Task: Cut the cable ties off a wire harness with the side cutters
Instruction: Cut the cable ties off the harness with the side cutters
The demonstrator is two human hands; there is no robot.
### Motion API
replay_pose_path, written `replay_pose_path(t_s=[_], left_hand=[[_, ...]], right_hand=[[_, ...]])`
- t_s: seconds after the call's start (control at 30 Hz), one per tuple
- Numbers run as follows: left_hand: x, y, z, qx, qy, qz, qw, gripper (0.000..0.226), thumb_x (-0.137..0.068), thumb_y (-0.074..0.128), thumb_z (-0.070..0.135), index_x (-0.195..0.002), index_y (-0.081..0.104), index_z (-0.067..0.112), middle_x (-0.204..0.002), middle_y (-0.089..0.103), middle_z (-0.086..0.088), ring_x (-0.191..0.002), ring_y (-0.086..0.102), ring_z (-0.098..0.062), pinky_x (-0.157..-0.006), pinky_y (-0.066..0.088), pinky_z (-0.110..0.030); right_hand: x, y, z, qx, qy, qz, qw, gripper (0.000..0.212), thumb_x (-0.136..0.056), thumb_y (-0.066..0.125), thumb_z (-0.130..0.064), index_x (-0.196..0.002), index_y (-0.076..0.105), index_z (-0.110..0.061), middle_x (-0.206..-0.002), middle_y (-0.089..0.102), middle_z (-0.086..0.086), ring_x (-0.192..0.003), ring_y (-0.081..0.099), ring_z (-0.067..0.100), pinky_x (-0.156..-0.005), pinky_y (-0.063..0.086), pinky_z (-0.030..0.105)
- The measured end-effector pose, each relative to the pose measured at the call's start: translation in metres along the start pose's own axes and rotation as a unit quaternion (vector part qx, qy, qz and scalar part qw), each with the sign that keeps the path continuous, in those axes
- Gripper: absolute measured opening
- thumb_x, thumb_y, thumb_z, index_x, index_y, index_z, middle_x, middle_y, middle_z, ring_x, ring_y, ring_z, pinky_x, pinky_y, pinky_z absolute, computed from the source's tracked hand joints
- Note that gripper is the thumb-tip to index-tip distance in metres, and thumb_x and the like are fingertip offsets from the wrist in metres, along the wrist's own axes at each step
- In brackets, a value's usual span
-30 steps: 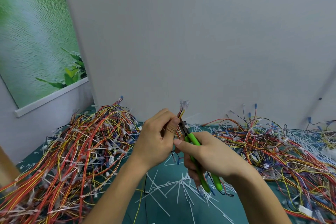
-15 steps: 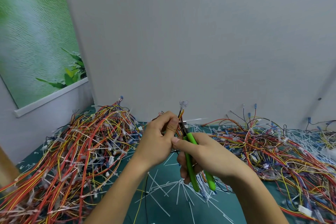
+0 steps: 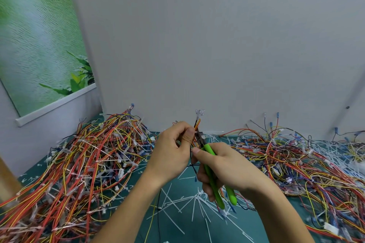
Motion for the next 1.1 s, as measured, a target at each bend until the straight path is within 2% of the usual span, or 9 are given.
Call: replay_pose_path(t_s=[0.1,0.2,0.3,0.43,0.6,0.8,1.0,1.1], left_hand=[[0.0,-0.003,0.006,-0.053,0.052,0.017,0.997,0.027,-0.105,0.05,0.029,-0.079,0.054,0.025,-0.071,0.049,0.014,-0.067,0.05,-0.008,-0.061,0.037,-0.02],[0.0,-0.005,0.011,-0.084,0.109,0.027,0.99,0.025,-0.105,0.049,0.023,-0.081,0.054,0.021,-0.076,0.044,0.014,-0.07,0.047,-0.009,-0.063,0.037,-0.023],[-0.001,-0.007,0.01,-0.093,0.139,0.029,0.986,0.025,-0.106,0.05,0.018,-0.084,0.057,0.01,-0.079,0.045,0.009,-0.07,0.047,-0.016,-0.063,0.041,-0.034],[0.0,-0.007,0.011,-0.09,0.159,0.035,0.983,0.023,-0.105,0.05,0.017,-0.086,0.059,0.008,-0.08,0.045,0.009,-0.071,0.047,-0.016,-0.064,0.042,-0.036],[0.001,-0.005,0.012,-0.087,0.149,0.042,0.984,0.026,-0.105,0.048,0.018,-0.082,0.056,0.009,-0.077,0.045,0.007,-0.069,0.046,-0.016,-0.062,0.041,-0.037],[0.002,0.001,0.005,-0.075,0.09,0.019,0.993,0.031,-0.107,0.046,0.023,-0.079,0.053,0.011,-0.072,0.045,0.011,-0.068,0.045,-0.01,-0.062,0.035,-0.023],[0.003,0.003,0.002,-0.048,0.052,0.013,0.997,0.031,-0.106,0.046,0.026,-0.078,0.052,0.017,-0.067,0.045,0.013,-0.063,0.044,-0.007,-0.059,0.033,-0.02],[0.002,0.003,0.001,-0.037,0.047,0.013,0.998,0.027,-0.105,0.047,0.028,-0.082,0.056,0.017,-0.069,0.048,0.013,-0.064,0.046,-0.007,-0.06,0.035,-0.022]], right_hand=[[0.002,0.002,-0.003,-0.008,0.0,-0.016,1.0,0.025,-0.107,0.053,-0.026,-0.092,0.053,-0.006,-0.067,0.059,0.012,-0.052,0.062,0.029,-0.056,0.058,0.043],[0.002,0.001,-0.002,0.0,0.002,-0.022,1.0,0.014,-0.104,0.056,-0.017,-0.093,0.054,-0.007,-0.075,0.057,0.014,-0.063,0.063,0.033,-0.067,0.058,0.051],[0.0,-0.001,0.001,0.024,-0.004,-0.027,0.999,0.01,-0.103,0.055,-0.013,-0.093,0.056,-0.01,-0.066,0.054,0.008,-0.055,0.058,0.028,-0.06,0.055,0.046],[-0.002,-0.004,0.004,0.039,-0.017,-0.028,0.999,0.015,-0.104,0.055,-0.015,-0.095,0.056,-0.004,-0.056,0.047,0.002,-0.047,0.049,0.023,-0.055,0.052,0.039],[0.001,-0.002,0.0,0.031,-0.016,-0.027,0.999,0.017,-0.104,0.056,-0.016,-0.089,0.055,-0.01,-0.058,0.051,0.003,-0.048,0.051,0.023,-0.052,0.054,0.038],[0.001,0.0,-0.003,0.048,-0.012,-0.016,0.999,0.013,-0.1,0.053,-0.008,-0.087,0.054,-0.006,-0.074,0.057,0.014,-0.061,0.065,0.029,-0.069,0.059,0.057],[-0.002,-0.003,0.001,0.058,-0.015,0.013,0.998,0.023,-0.104,0.053,-0.019,-0.083,0.051,-0.011,-0.058,0.051,0.001,-0.047,0.054,0.024,-0.053,0.055,0.042],[-0.001,-0.005,0.002,0.056,-0.013,0.018,0.998,0.023,-0.106,0.052,-0.022,-0.085,0.05,-0.013,-0.057,0.051,0.001,-0.045,0.052,0.023,-0.053,0.053,0.04]])
Point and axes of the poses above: each hand's wrist, its own x-axis away from the middle knuckle, its own y-axis out of the palm, z = x × y, the point moved 5 cm from there along -x, towards the middle knuckle
